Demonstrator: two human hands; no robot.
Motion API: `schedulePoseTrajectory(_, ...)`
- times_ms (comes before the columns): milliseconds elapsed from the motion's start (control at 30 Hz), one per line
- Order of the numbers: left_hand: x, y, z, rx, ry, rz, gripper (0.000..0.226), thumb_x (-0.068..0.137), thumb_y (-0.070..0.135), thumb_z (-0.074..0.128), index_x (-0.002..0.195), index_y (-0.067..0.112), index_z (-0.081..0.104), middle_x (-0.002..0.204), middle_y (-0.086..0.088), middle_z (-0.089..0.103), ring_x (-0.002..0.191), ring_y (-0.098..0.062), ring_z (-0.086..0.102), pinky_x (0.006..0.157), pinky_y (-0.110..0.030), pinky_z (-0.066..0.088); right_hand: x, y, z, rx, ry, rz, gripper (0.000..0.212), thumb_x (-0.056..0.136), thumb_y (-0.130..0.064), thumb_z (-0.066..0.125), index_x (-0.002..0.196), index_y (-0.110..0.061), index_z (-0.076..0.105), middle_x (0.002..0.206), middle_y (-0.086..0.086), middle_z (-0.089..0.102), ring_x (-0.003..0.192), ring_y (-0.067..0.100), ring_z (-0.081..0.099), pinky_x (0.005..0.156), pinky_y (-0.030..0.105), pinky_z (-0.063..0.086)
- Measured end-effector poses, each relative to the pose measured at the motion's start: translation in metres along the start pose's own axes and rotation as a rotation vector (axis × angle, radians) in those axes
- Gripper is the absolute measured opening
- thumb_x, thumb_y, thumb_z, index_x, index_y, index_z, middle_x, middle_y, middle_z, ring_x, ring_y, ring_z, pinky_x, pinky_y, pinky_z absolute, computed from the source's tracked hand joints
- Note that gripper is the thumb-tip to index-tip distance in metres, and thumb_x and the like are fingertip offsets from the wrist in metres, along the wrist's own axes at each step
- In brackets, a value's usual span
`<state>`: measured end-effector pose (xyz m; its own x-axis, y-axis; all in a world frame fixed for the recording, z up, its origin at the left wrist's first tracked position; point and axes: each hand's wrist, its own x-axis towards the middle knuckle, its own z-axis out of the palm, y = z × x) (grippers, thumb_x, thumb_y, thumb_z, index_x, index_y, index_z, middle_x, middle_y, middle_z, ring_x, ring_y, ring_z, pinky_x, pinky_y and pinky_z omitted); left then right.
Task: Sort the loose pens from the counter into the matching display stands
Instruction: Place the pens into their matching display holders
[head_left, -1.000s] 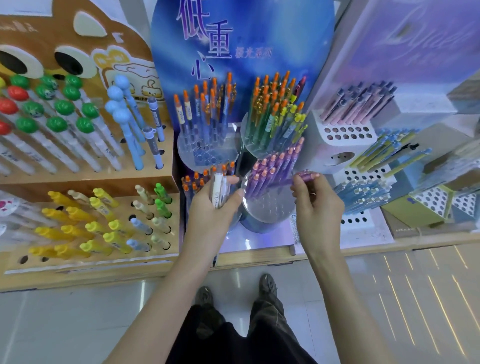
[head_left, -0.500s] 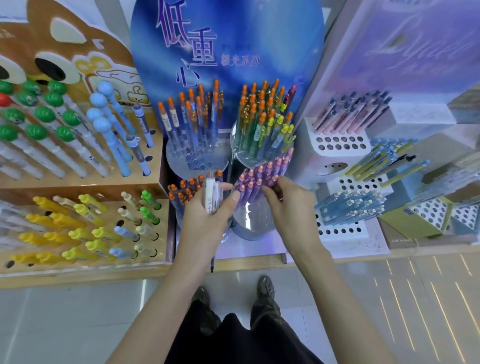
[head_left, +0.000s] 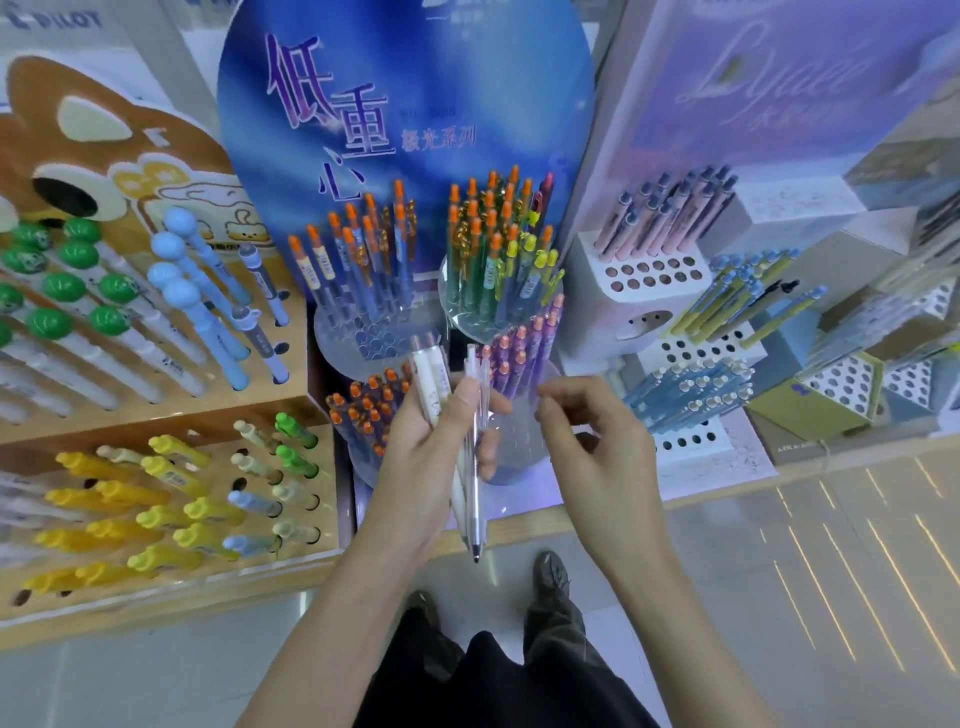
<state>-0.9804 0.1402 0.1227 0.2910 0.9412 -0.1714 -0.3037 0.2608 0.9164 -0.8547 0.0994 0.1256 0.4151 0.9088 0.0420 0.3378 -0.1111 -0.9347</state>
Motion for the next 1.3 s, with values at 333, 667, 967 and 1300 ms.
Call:
schedulePoseTrajectory(333,0.005,-0.015,0.062,0.016,-0.125,-0.074,0.023,0.082,0.032,0.056,0.093,0.013,0.049,0.051,0.008,0.046,0.040,-0.010,0.043,0.039,-0.019,0.034,0.010,-0.004,-0.060,0.423,-0.070,0.236,0.011,0.080,-0.028,0.071,0.085,-0.019,0.074,0.070,-0.005,0.064,0.071,0.014,0.062,0.057,0.012,0.039)
schedulePoseTrajectory(667,0.016,-0.060,0.184,0.114,-0.115,-0.134,0.017,0.093,0.028,0.046,0.103,0.015,0.051,0.064,-0.005,0.070,0.052,-0.019,0.066,0.044,-0.025,0.051,0.037,0.038,-0.176,0.562,-0.085,0.337,0.019,0.084,-0.019,0.071,0.075,-0.010,0.056,0.057,-0.003,0.053,0.054,0.014,0.046,0.055,0.023,0.039)
schedulePoseTrajectory(967,0.039,-0.092,0.245,0.334,0.087,0.002,0.031,0.083,0.050,0.048,0.075,0.024,0.063,0.073,0.015,0.065,0.071,0.000,0.060,0.069,-0.014,0.045,0.075,0.087,-0.268,0.607,0.127,0.307,0.023,0.084,-0.012,0.070,0.069,-0.023,0.056,0.054,0.000,0.052,0.046,0.015,0.044,0.047,0.021,0.039)
schedulePoseTrajectory(1300,0.089,-0.102,0.291,0.422,-0.021,0.021,0.027,0.081,0.054,0.046,0.086,0.030,0.058,0.065,0.027,0.058,0.064,0.010,0.055,0.063,-0.009,0.043,0.121,0.138,-0.323,0.168,0.544,0.191,0.009,0.089,-0.013,0.067,0.090,-0.004,0.065,0.070,0.016,0.062,0.056,0.023,0.056,0.056,0.040,0.052)
